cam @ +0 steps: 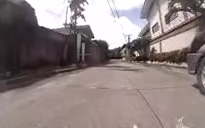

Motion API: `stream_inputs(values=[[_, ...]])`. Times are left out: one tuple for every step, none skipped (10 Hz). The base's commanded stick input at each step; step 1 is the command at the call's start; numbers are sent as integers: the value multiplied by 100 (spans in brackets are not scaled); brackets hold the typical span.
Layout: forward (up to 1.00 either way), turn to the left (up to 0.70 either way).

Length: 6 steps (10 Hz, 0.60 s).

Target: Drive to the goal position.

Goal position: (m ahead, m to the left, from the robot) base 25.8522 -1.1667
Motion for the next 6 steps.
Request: stream_inputs(values=[[70,-35],[70,-35],[70,-11],[70,0],[70,0],[70,0]])
